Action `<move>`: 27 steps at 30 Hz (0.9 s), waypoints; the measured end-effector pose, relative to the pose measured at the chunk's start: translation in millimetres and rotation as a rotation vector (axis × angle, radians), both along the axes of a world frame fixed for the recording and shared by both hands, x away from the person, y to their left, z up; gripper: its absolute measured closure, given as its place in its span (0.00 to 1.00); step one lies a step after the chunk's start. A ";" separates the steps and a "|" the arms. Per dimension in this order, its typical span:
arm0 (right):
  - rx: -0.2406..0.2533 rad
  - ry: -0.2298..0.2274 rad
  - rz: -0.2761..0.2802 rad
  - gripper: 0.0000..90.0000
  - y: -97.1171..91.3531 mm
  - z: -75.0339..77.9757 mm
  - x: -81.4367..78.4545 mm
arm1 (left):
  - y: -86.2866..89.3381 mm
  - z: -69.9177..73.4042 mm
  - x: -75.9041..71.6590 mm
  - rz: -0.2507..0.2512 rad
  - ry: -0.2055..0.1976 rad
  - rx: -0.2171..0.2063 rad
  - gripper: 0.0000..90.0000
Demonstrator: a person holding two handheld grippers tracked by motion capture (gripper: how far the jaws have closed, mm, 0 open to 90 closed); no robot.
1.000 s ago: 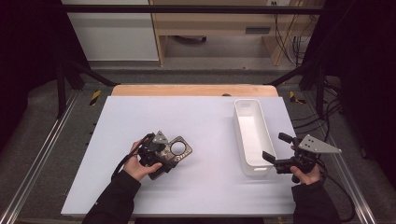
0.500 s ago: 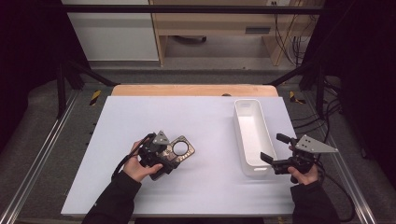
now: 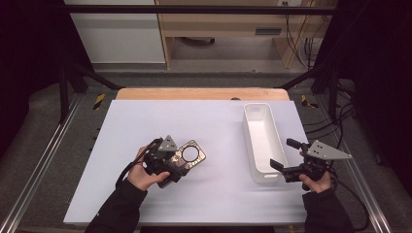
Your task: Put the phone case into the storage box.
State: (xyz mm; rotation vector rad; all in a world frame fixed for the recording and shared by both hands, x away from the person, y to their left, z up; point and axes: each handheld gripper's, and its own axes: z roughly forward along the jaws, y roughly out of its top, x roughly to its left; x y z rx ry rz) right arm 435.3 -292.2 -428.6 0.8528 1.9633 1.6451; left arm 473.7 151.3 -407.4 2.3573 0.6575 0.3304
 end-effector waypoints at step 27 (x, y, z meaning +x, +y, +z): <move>-0.045 -0.013 0.079 0.00 23.4 8.2 -2.2 | -7.3 10.8 -9.6 -0.062 -0.020 -0.012 0.13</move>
